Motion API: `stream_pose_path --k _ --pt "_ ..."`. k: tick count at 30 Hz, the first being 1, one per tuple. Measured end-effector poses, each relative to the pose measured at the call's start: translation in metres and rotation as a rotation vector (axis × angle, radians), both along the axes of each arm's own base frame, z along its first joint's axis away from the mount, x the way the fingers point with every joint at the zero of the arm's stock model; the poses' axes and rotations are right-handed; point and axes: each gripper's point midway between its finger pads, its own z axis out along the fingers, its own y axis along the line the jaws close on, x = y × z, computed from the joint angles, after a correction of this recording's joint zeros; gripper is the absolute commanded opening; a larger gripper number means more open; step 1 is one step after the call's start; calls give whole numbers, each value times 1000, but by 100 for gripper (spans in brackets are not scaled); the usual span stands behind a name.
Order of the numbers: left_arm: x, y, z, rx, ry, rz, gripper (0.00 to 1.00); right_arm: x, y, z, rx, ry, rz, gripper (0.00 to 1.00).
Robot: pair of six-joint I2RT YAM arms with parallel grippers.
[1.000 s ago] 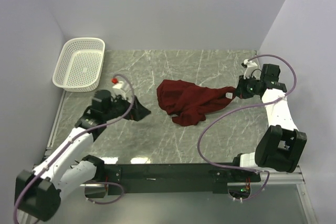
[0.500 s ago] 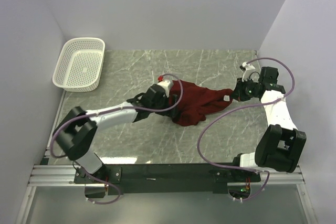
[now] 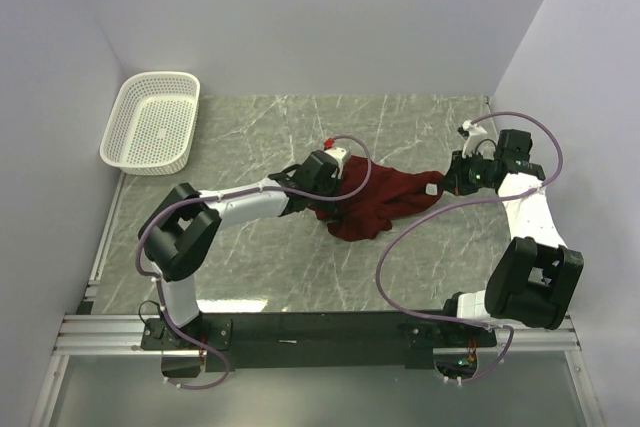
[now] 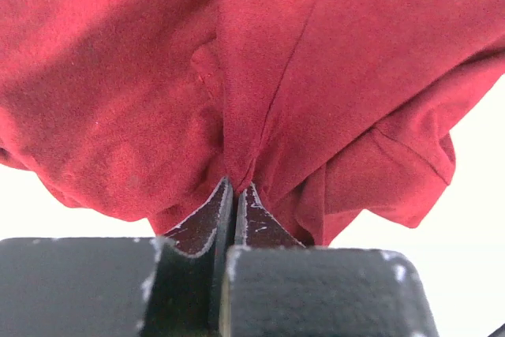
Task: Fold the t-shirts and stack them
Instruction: Flatten the tshirt out
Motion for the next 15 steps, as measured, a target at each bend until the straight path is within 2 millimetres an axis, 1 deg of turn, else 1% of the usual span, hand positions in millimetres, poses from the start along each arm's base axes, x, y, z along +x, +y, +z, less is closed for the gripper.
stream_pose_path --k 3,4,5,6,8,9,10,11,13,15 --pt "1 2 10 -1 -18 0 0 -1 -1 2 -4 2 3 2" --pt "1 3 18 -7 -31 4 0 -1 -2 4 -10 1 5 2" --pt "2 5 30 -16 -51 10 0 0 -3 6 -16 -5 6 3" --pt "3 8 46 -30 -81 18 0 0 -4 9 -23 -11 7 3" --pt "4 14 90 -80 -165 30 0 3 -7 21 -44 -37 7 3" --pt "4 20 120 -119 -224 41 0 5 -8 30 -54 -54 8 3" --pt "3 26 150 -159 -283 50 0 7 -9 40 -64 -79 11 3" --pt "1 31 174 -193 -326 57 0 10 -10 51 -74 -107 13 3" --pt "-4 47 234 -278 -444 79 0 13 -11 75 -91 -161 16 3" --pt "-10 60 279 -344 -528 96 0 15 -10 102 -106 -223 19 3"
